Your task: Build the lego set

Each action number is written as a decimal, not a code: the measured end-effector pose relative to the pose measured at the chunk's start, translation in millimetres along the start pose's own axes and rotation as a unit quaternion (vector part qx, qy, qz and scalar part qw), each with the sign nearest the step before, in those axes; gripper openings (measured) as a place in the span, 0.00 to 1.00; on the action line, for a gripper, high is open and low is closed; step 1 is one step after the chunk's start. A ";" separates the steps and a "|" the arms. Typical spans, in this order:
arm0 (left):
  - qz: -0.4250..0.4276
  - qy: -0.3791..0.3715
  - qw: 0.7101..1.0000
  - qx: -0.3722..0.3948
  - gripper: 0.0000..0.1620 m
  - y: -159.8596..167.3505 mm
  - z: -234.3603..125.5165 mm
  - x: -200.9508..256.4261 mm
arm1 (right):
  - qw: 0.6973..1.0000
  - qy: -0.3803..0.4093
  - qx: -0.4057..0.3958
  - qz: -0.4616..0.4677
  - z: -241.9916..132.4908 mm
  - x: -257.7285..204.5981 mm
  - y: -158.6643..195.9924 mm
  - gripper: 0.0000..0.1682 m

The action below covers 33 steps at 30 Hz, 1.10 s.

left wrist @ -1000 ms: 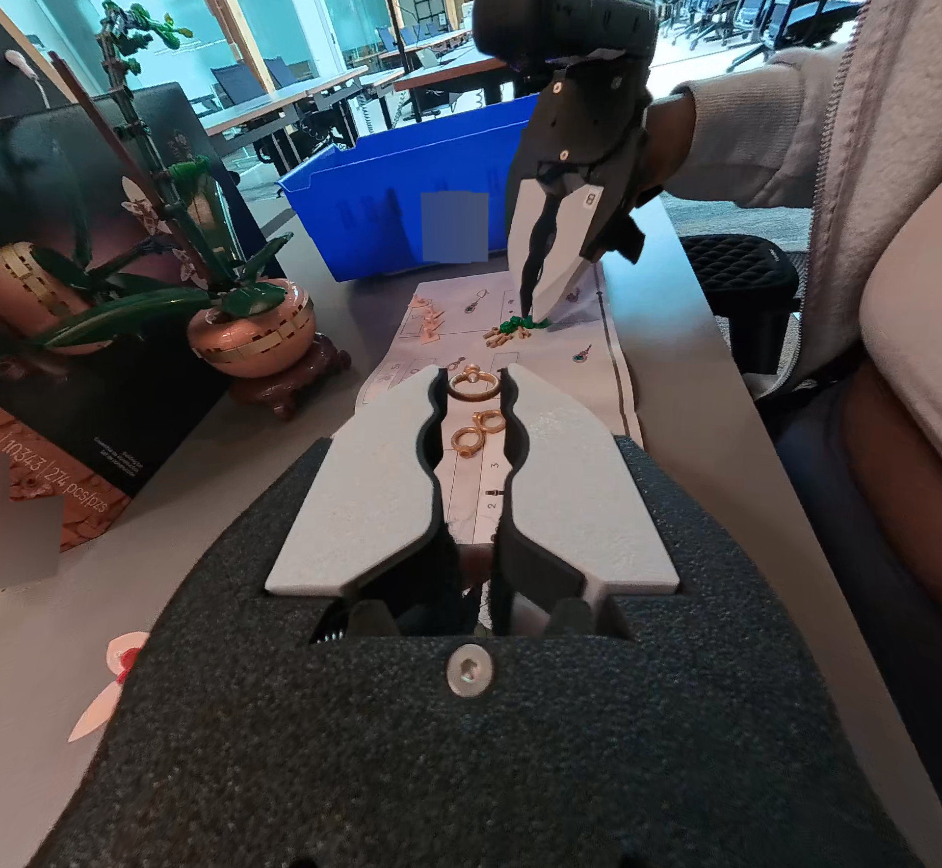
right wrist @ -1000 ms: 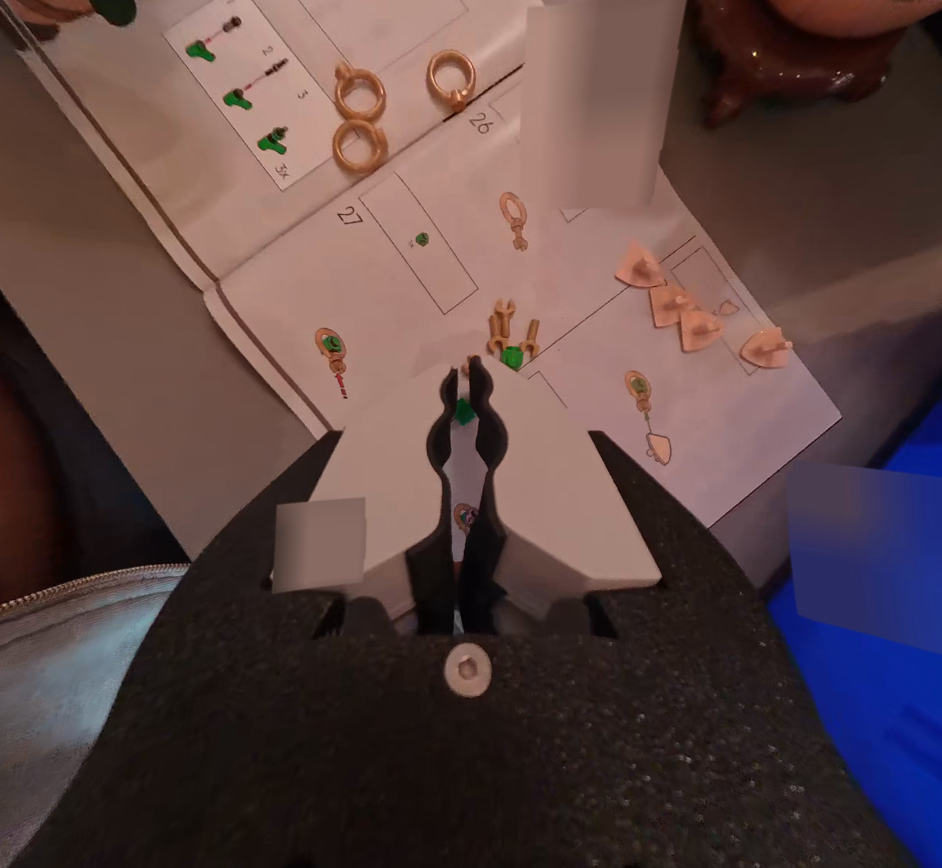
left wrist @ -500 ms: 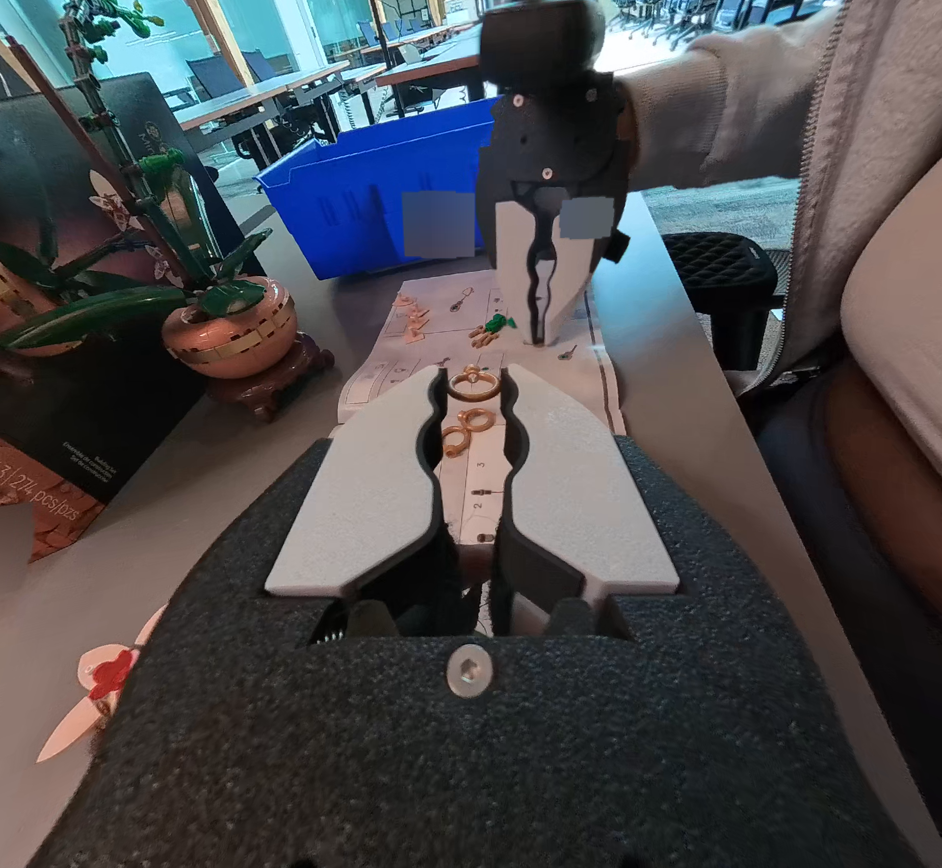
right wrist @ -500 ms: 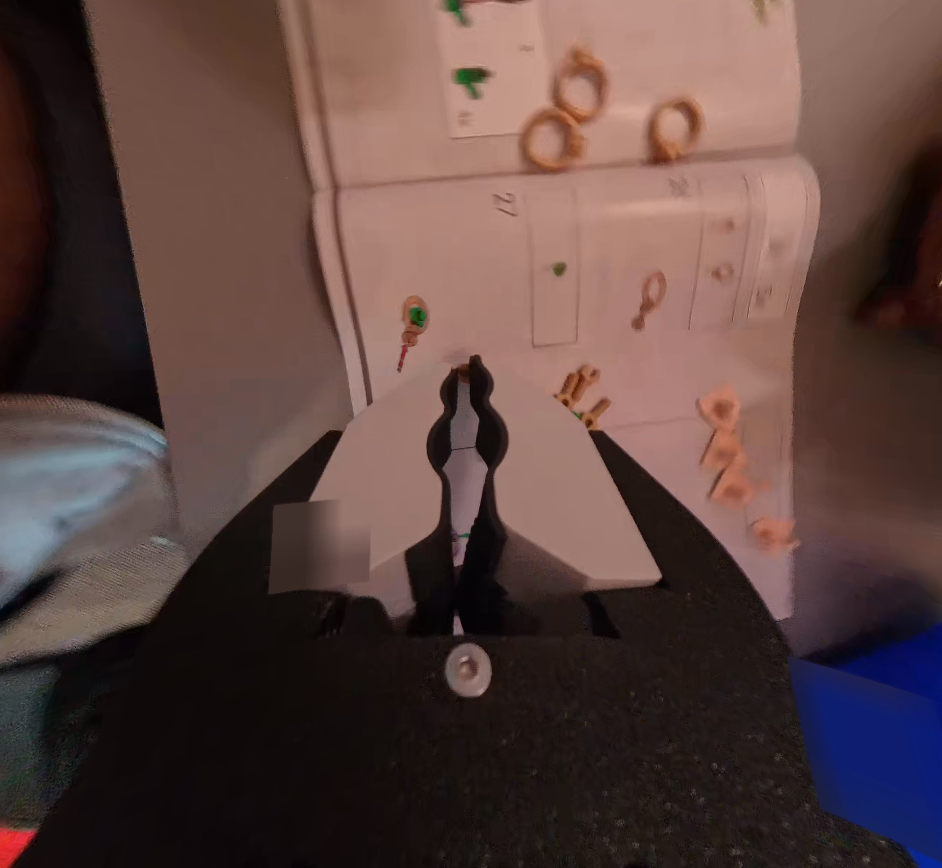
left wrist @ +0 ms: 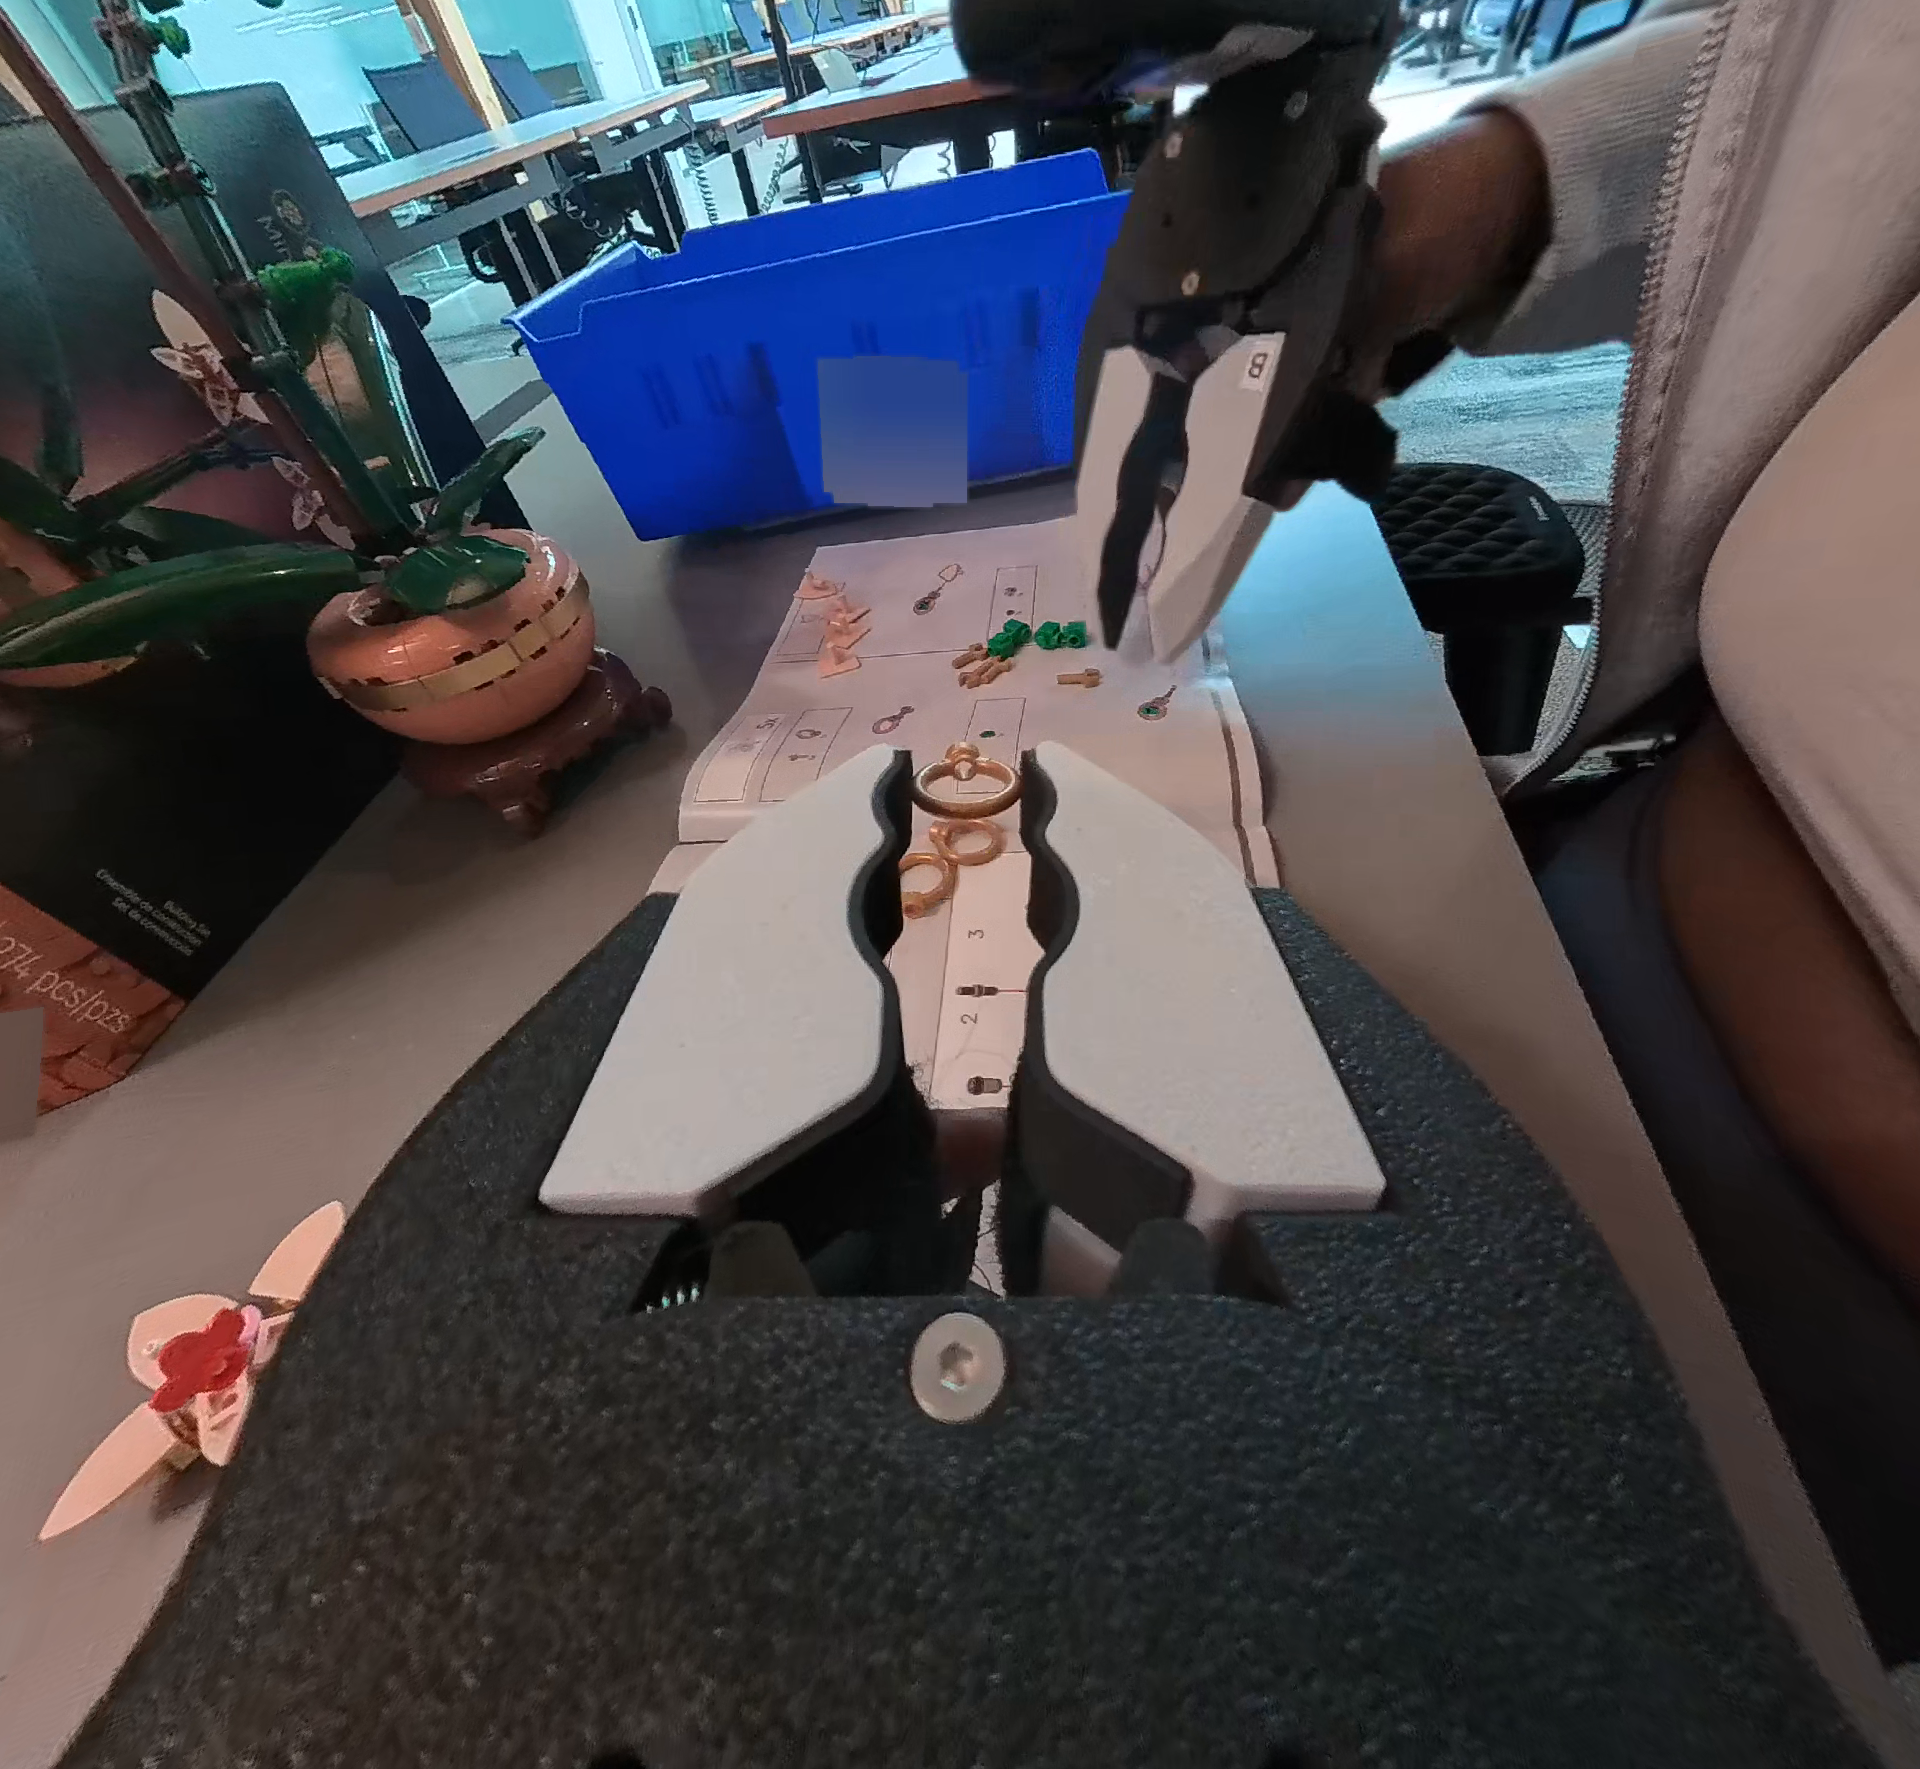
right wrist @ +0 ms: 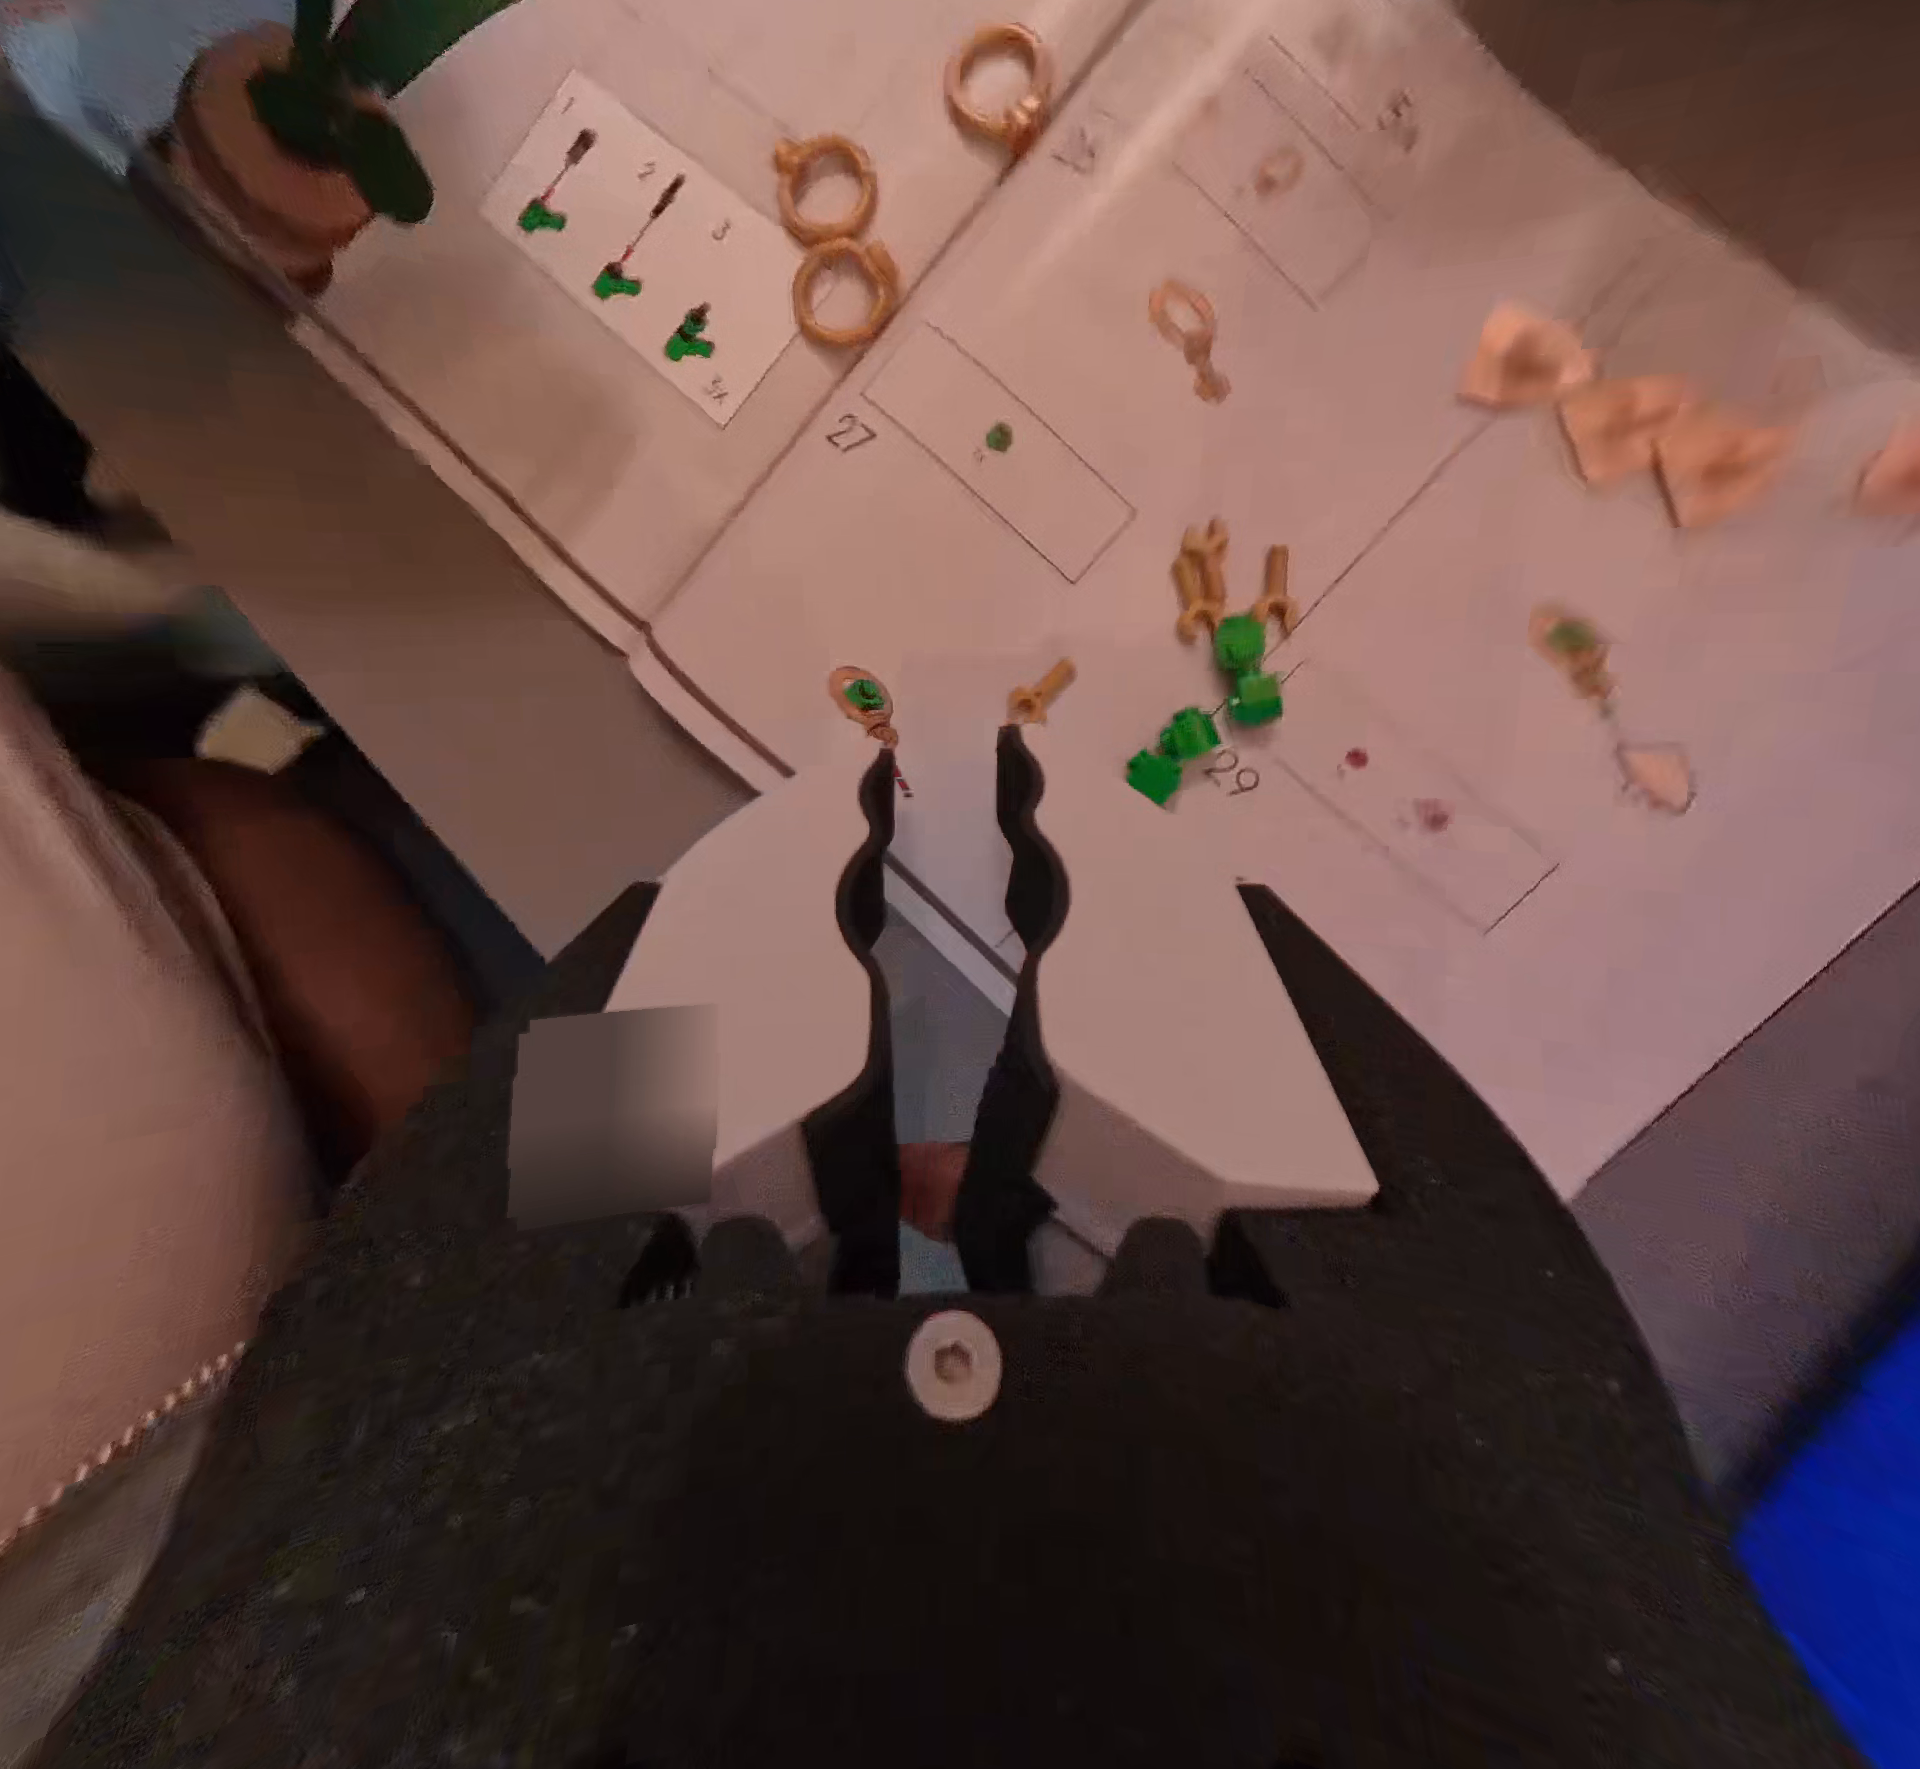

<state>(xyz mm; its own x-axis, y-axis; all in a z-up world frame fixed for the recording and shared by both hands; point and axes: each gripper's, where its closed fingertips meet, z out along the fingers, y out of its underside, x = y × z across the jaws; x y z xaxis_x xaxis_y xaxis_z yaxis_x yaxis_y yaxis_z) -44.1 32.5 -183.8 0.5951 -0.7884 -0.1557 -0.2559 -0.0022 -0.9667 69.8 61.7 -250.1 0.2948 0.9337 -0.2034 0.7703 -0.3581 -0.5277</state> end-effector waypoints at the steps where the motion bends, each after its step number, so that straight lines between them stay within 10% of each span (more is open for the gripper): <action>1: -0.001 -0.001 1.000 0.002 0.12 -0.6 -0.2 -0.5 | 1.000 0.010 0.008 0.025 2.0 2.0 0.0 0.13; 17: -0.037 0.011 0.999 0.038 0.12 -10.1 -4.6 -1.0 | 0.995 0.089 -0.026 0.042 10.7 17.3 -5.2 0.05; 26: -0.044 0.021 0.998 0.030 0.12 -7.3 -3.6 1.6 | 0.921 -0.006 -0.101 -0.376 14.0 15.6 -8.7 0.05; 33: -0.042 0.021 0.999 -0.001 0.12 2.4 0.9 3.2 | 0.968 -0.005 -0.046 -0.247 3.7 16.5 -16.7 0.07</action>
<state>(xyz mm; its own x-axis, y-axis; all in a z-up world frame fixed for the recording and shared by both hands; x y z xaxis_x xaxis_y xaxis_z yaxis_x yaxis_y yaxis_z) -42.1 30.5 -186.8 0.5813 -0.8110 -0.0660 -0.2086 -0.0702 -0.9755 59.7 83.1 -247.7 -0.1273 0.9907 0.0479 0.8628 0.1345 -0.4873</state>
